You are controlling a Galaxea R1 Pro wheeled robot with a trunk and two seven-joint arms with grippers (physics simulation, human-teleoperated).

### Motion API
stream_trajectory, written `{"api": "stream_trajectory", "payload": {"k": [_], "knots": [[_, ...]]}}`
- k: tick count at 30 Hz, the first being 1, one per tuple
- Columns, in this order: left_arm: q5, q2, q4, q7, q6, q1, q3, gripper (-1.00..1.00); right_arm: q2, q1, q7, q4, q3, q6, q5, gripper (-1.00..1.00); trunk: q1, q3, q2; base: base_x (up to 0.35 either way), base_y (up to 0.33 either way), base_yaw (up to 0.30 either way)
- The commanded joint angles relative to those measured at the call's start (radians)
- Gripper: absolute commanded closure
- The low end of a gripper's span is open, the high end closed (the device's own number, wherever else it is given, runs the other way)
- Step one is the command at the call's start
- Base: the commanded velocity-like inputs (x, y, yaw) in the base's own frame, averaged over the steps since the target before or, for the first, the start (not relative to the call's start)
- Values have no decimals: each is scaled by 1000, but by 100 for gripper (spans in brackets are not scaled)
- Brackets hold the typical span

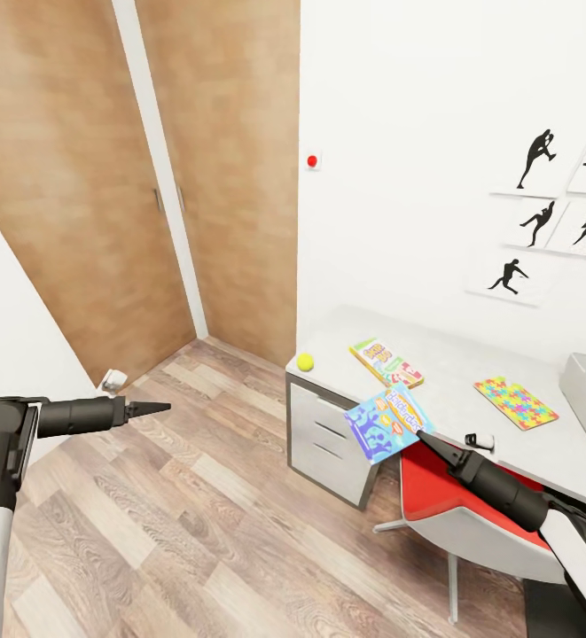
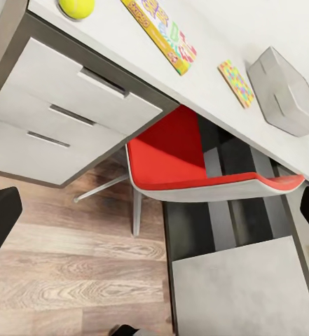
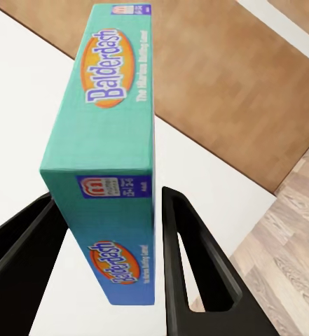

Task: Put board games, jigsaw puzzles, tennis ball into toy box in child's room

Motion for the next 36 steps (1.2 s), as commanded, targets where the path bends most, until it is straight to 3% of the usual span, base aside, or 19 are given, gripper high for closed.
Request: {"api": "stream_trajectory", "payload": {"k": [1,21,27,33,36], "knots": [[-10,0,-1,-9,10,-1,1,-100,0,-1,1,0,0,7,-6,100,1,-2,-2,0,0,-17],[-9,1,-1,-9,10,-1,3,-100,-1,-1,7,11,-3,9,-12,100,1,7,-2,68,0,-243],[-4,-12,-2,-9,10,-1,-2,-100,0,0,54,43,-74,26,-26,100,1,10,-2,26,0,-271],[-3,-49,-2,-9,10,-1,-4,-100,0,12,116,198,-193,86,-97,100,1,13,-2,2,0,-270],[-3,-51,-2,-9,10,-1,-3,-100,0,13,122,232,-215,92,-103,100,1,14,-2,0,0,-258]]}}
